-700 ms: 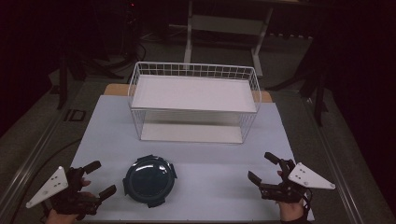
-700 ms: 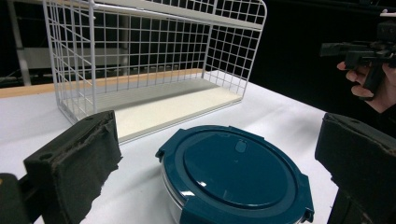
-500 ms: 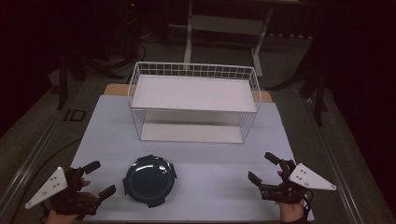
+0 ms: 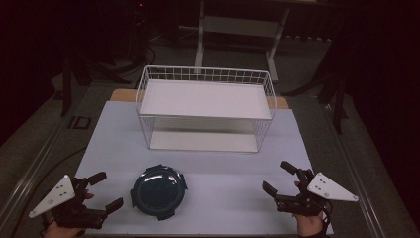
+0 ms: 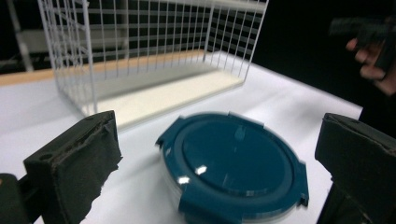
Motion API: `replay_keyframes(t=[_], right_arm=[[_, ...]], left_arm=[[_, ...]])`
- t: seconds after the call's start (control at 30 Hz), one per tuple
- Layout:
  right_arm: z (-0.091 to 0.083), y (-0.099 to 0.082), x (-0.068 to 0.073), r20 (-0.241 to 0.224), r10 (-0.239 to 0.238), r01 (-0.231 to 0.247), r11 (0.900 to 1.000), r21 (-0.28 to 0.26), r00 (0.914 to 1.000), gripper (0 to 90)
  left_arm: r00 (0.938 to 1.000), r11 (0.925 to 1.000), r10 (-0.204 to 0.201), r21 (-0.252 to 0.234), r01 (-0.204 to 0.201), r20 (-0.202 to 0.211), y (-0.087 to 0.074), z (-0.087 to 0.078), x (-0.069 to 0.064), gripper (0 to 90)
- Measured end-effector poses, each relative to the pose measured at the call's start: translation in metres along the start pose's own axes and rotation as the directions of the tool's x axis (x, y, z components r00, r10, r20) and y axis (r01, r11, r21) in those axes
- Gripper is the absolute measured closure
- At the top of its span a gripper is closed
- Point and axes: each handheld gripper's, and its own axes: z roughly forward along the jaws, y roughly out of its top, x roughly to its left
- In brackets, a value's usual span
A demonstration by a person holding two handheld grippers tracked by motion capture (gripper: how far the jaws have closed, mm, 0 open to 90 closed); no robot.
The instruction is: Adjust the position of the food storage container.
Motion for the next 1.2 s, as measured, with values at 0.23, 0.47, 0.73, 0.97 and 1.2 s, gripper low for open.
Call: replay_keyframes(t=[0.23,0.47,0.73,0.97,1.2], right_arm=[[0.002,0.000,0.001,-0.007,0.003,-0.003,1.0000,0.003,1.0000,12.7],[0.004,-0.002,0.002,-0.018,0.002,-0.002,0.9999,0.013,0.9998,12.7],[0.004,-0.003,0.002,-0.023,0.008,-0.007,0.9998,0.017,0.9997,12.8],[0.004,-0.004,0.001,-0.026,0.010,-0.010,0.9998,0.020,0.9996,12.8],[0.004,-0.004,0.001,-0.028,0.010,-0.009,0.9997,0.023,0.9996,12.8]], left_arm=[[0.9990,0.9939,0.039,0.103,-0.041,0.024,-0.008,-0.006,0.008,19.0],[0.9968,0.9684,0.049,0.241,-0.063,0.063,-0.027,-0.001,0.017,56.4],[0.9979,0.9418,0.034,0.332,-0.050,0.054,-0.034,0.013,0.020,90.0],[0.9945,0.9172,0.055,0.389,-0.086,0.088,-0.034,0.029,0.011,90.0],[0.9953,0.9152,0.048,0.396,-0.077,0.084,-0.034,0.036,0.012,90.0]])
